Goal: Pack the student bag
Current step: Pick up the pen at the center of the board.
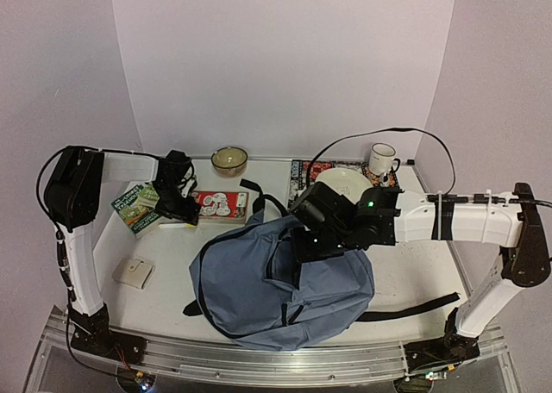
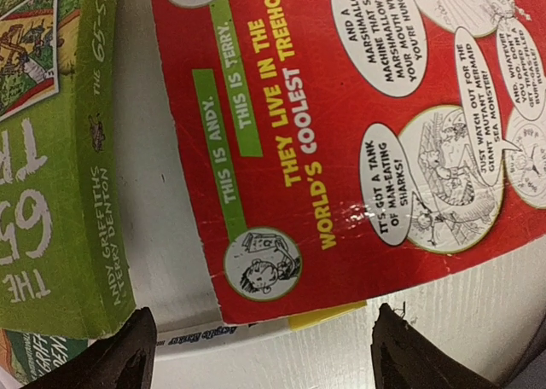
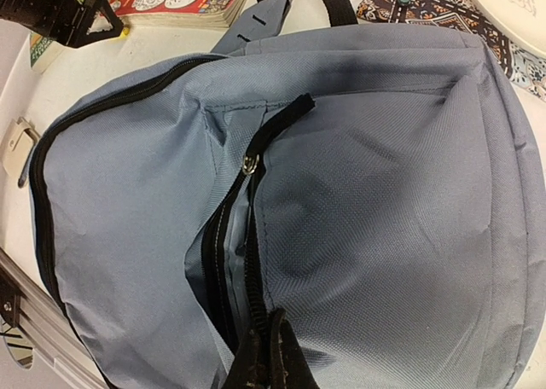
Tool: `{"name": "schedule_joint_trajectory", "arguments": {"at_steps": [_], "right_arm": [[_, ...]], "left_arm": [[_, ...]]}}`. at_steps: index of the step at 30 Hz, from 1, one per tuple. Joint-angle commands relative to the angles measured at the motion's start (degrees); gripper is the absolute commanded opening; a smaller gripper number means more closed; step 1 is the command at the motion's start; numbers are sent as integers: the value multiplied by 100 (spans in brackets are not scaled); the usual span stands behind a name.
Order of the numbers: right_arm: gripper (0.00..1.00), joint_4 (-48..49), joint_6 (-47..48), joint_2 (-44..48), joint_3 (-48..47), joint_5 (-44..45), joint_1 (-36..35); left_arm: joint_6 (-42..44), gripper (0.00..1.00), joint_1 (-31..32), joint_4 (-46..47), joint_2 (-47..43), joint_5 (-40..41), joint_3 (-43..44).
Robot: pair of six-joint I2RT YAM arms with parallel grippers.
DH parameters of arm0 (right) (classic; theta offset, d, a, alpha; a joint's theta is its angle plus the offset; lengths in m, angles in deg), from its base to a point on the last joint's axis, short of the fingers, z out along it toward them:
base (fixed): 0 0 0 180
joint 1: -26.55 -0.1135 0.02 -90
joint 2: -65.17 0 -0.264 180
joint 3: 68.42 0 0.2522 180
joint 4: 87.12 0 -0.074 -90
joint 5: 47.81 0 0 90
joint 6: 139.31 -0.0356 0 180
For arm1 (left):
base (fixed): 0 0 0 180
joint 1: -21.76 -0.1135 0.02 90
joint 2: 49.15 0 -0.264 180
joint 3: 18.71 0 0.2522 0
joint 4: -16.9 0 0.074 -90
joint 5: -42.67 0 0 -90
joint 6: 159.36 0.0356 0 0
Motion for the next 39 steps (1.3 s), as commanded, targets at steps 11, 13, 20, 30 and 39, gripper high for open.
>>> {"name": "schedule_joint_trajectory", "arguments": {"at_steps": [11, 13, 20, 30, 39], "right_arm": [[0, -26, -15, 291, -30, 112, -43], [0, -20, -13, 295, -27, 147, -39], [0, 7, 30, 253, -46, 160, -43], [0, 68, 55, 245, -43, 173, -37], [0, 87, 70, 261, -32, 191, -40]], "left_arm": [[-286, 75, -7, -407, 157, 33, -134], [-466, 67, 3, -436, 33, -28, -315], [-989, 52, 12, -517, -433, 0, -908], [-1722, 31, 3, -611, -480, 135, -968], [-1984, 30, 11, -819, -679, 81, -1077]]}}
